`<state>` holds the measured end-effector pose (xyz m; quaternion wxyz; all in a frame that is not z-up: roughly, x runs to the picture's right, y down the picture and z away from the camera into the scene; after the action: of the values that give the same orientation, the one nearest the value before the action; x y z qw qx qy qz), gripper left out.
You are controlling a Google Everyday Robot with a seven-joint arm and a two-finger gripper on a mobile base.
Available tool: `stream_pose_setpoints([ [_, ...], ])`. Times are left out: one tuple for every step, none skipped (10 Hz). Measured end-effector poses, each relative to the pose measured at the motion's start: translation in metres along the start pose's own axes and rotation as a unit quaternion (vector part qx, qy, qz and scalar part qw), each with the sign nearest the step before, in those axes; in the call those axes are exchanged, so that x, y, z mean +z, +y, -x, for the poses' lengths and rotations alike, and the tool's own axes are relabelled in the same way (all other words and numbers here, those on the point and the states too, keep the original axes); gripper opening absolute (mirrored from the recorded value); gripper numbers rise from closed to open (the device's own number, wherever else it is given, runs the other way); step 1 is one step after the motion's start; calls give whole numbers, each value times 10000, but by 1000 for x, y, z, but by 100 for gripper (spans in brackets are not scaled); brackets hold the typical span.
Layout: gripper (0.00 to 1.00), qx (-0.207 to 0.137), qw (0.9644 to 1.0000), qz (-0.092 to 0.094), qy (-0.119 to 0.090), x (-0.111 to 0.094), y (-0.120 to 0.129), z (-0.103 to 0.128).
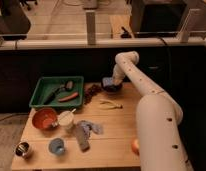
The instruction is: Wipe purple bowl with sponge
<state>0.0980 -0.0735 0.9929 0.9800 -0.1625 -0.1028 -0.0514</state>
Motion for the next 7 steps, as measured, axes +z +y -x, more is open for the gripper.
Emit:
stream_pose_setpoints([
  [0,-72,9999,21,-76,2,2,7],
  [0,-123,9998,53,-132,3,4,10],
  [0,-155,9997,98,-162,4,8,12],
  [0,-198,9995,147,-191,4,13,14],
  [0,-245,9993,187,-203,1,18,16],
  [0,-277,9992,212,-203,-4,23,16],
  [0,-296,9992,237,-139,-11,29,12],
])
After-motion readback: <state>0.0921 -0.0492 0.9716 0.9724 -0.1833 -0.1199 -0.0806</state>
